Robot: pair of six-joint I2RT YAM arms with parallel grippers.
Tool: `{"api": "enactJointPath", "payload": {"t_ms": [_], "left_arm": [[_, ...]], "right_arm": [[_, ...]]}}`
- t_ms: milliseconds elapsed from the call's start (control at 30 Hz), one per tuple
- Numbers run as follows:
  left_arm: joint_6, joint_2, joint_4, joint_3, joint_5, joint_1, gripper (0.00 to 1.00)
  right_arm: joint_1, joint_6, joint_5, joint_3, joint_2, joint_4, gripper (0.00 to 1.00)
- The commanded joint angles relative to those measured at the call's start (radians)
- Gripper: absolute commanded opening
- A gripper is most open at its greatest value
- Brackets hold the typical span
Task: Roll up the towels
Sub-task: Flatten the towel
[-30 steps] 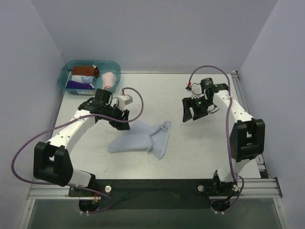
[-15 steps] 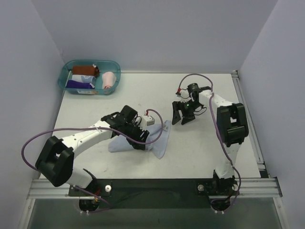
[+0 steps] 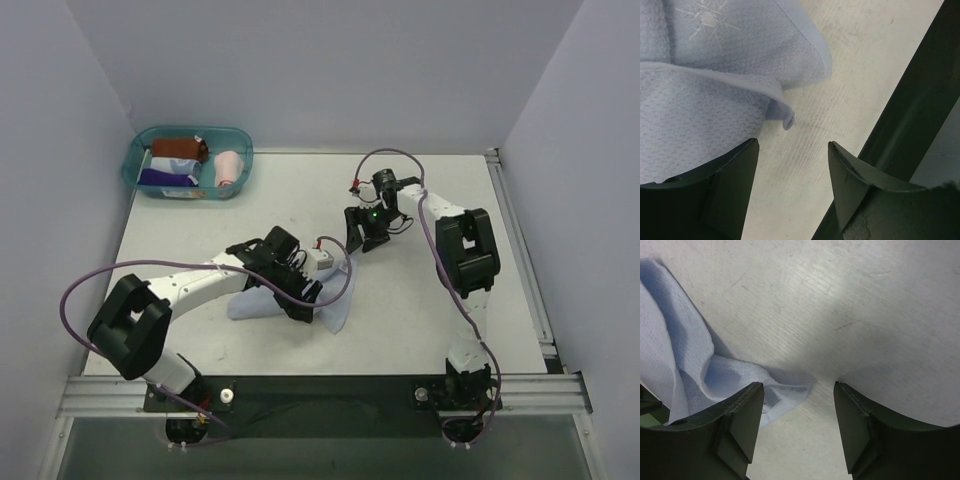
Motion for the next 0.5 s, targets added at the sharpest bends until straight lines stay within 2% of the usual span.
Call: {"api": "enactJointPath", "payload": {"t_ms": [0, 167, 300, 400, 433, 467], "left_arm": [[-0.015, 0.028, 0.049, 0.043, 0.033, -0.018, 0.68], [-0.03, 0.068, 0.069, 0.068, 0.025, -0.018, 0.67], [-0.049, 0.098, 0.086, 0.079, 0.032, -0.018, 0.62], [-0.058, 0.111, 0.101, 0.082, 0.041, -0.018, 0.55], [-0.057, 0.114, 0.1, 0.088, 0.044, -0.019, 0.44], [-0.055, 0.117, 0.1, 0.091, 0.044, -0.018, 0.39]], "right_arm": [[0.022, -0.018, -0.037, -0.016, 0.009, -0.026, 0.58], [0.024, -0.032, -0.08, -0.042, -0.001, -0.028, 0.58], [0.027, -0.043, -0.114, -0.054, -0.001, -0.029, 0.57], [0.025, -0.041, -0.118, -0.061, 0.001, -0.031, 0.49], [0.025, -0.04, -0.123, -0.062, 0.002, -0.031, 0.4], [0.022, -0.04, -0.124, -0.062, -0.001, -0.029, 0.34]]}}
